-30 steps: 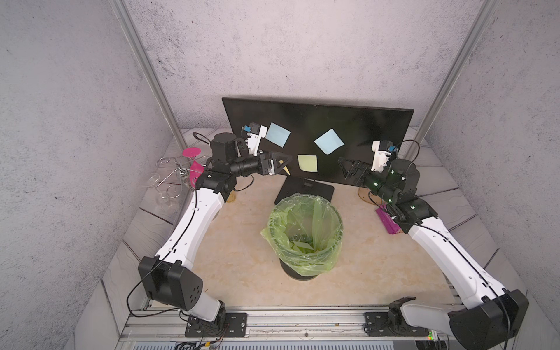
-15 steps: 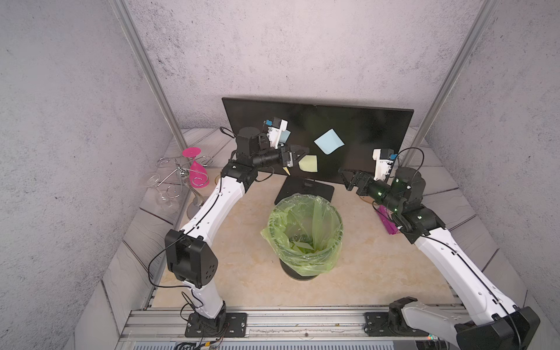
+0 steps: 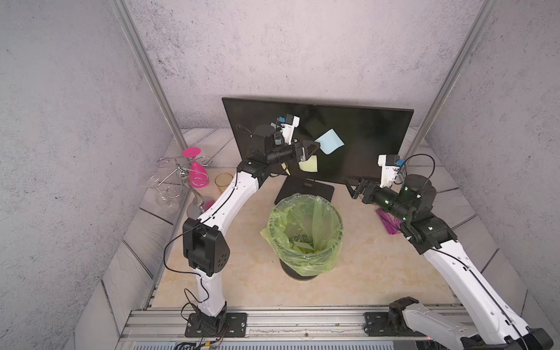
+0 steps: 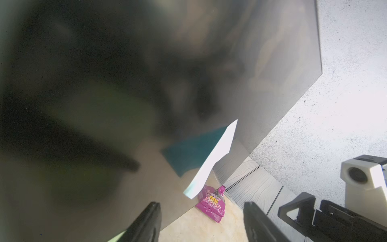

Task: Remove the sticky note from the monitor
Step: Tear off the sticky note from the monitor.

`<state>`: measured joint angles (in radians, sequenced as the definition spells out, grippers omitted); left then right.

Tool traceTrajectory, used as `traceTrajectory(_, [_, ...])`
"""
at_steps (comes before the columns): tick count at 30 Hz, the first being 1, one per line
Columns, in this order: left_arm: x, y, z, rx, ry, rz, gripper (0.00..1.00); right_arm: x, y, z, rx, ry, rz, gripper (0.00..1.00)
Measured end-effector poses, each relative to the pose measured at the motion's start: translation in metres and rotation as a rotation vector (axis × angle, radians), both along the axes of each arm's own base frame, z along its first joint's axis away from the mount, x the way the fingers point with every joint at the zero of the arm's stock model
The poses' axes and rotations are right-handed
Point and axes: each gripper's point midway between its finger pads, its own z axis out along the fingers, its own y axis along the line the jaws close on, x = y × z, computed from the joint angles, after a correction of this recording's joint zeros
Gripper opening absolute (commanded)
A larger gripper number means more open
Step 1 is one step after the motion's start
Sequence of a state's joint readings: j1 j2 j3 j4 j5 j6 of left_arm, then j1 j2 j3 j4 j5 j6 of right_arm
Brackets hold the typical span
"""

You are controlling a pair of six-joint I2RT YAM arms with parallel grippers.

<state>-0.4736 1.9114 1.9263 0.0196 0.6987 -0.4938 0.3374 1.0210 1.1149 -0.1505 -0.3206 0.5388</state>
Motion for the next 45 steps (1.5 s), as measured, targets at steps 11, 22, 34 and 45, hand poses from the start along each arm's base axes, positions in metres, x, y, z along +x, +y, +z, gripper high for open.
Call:
traceTrajectory(11, [0.010,-0.010,0.003,-0.035,0.003,0.004,0.52,-0.005,0.003,-0.006,-0.002,0.018,0.027,0.99])
traceTrajectory(22, [0.009,-0.024,0.007,-0.051,0.005,-0.023,0.20,-0.007,0.003,-0.005,-0.002,0.016,0.034,0.99])
traceTrajectory(34, [0.007,-0.025,0.007,-0.041,-0.013,-0.027,0.00,-0.008,0.005,-0.009,-0.008,0.021,0.046,0.99])
traceTrajectory(45, [-0.060,0.003,0.028,-0.004,-0.065,-0.026,0.00,-0.012,0.003,-0.012,-0.043,0.014,0.050,0.99])
